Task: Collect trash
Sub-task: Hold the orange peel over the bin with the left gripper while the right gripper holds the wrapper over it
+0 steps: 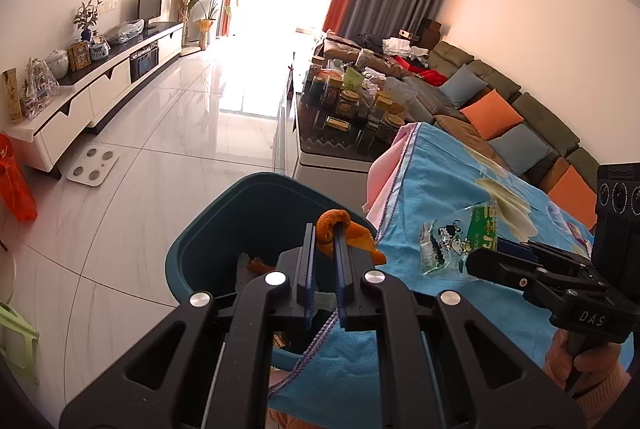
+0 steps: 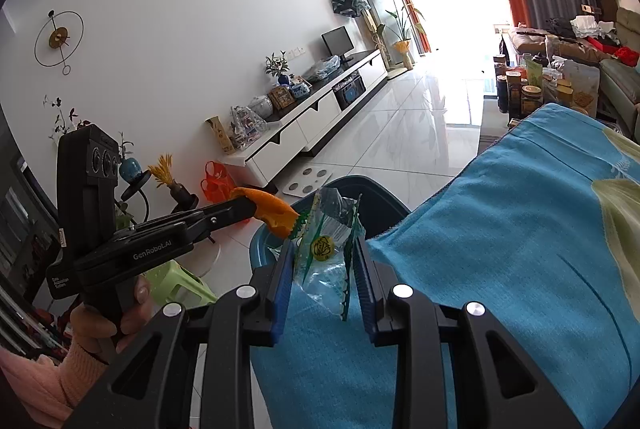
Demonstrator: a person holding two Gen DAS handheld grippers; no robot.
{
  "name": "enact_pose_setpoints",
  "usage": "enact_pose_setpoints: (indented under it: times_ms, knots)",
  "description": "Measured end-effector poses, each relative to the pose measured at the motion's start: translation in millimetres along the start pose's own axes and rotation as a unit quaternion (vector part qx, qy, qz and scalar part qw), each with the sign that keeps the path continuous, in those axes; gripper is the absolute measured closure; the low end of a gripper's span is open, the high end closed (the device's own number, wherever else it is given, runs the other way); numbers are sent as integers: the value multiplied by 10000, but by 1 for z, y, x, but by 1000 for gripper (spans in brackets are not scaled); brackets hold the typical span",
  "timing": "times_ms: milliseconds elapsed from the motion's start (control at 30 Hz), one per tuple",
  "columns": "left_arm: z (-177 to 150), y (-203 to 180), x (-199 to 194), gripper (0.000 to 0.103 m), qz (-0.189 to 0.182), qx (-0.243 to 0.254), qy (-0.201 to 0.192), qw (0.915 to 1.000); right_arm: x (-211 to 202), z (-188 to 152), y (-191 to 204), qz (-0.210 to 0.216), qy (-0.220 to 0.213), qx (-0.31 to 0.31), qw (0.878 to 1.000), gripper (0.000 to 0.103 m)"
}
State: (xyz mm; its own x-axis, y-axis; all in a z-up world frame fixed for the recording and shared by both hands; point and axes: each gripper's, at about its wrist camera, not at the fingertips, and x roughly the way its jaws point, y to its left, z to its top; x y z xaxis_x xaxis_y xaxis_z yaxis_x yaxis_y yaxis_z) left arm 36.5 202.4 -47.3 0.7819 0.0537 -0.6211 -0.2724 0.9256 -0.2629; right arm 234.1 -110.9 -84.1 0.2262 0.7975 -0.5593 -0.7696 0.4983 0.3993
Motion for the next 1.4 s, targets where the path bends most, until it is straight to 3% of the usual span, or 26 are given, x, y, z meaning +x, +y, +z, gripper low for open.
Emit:
enact_pose_setpoints:
  times_ms: [1400]
  knots:
    - [-6, 10, 18, 94, 185, -189, 152, 9995, 8, -10, 0, -25, 158, -26, 9999, 75]
